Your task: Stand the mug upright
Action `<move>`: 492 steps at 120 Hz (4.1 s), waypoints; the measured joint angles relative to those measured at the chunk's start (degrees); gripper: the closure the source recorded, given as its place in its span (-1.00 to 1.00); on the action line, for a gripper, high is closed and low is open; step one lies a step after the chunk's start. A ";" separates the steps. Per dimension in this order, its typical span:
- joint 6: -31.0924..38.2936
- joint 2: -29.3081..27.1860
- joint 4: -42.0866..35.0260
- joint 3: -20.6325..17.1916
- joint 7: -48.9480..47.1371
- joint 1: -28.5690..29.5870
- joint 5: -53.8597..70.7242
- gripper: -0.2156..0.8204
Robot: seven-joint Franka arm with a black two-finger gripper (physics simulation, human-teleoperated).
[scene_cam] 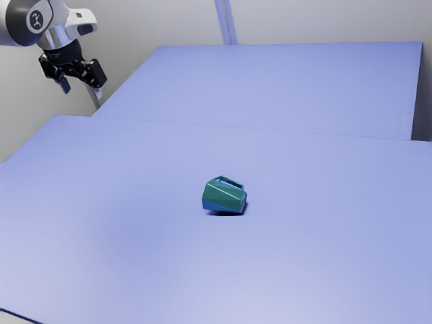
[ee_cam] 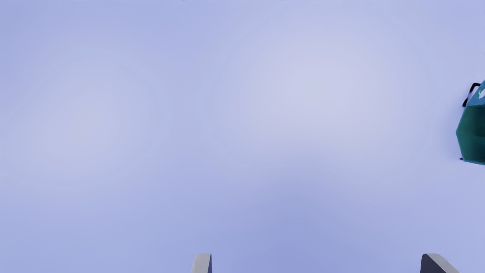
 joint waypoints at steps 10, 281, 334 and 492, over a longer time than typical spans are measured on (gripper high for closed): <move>0.29 0.18 -0.01 -0.01 0.63 0.02 -0.52 -0.58; 14.86 32.46 -9.44 -5.72 4.23 0.05 -64.88 0.34; 18.17 32.28 -7.42 -6.48 3.24 -2.54 -64.19 0.88; 34.77 4.68 -34.52 -7.52 -14.70 -3.33 -5.88 0.93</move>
